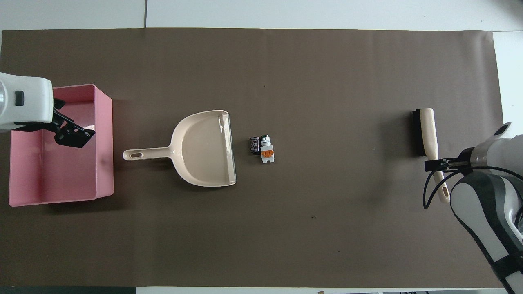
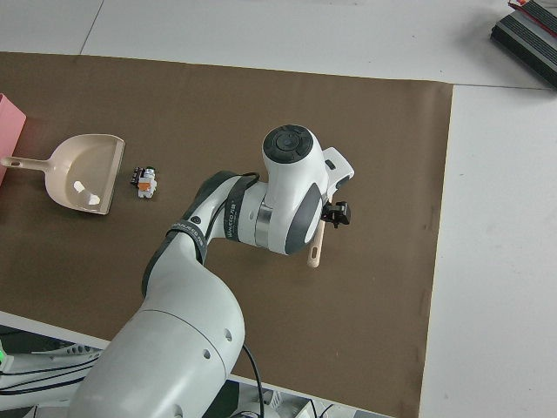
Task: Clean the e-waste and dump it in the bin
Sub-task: 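Grasp the dustpan handle with the left gripper while the right gripper grasps the brush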
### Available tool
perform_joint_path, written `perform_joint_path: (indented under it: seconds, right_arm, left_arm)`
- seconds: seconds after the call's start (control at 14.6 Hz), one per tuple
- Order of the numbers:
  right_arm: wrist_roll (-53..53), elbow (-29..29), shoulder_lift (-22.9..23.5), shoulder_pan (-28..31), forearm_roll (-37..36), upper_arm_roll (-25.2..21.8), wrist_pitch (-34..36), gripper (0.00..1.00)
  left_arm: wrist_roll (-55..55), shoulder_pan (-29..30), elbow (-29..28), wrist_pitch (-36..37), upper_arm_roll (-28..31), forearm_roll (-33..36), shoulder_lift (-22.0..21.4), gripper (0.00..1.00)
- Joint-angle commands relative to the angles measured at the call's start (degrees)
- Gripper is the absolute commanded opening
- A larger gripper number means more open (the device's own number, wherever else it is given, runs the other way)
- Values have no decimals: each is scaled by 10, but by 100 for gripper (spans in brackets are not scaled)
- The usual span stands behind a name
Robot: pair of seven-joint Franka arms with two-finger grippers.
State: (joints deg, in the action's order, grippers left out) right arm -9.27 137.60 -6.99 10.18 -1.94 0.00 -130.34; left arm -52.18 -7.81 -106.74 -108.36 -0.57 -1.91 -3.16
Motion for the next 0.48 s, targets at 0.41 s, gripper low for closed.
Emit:
perform_joint_path:
  seconds: [0.41]
  right_arm:
    - [-18,29,-2,11,3,5,-19,94]
  left_arm:
    - [-186,-87,-170,-155,8,1,5,99]
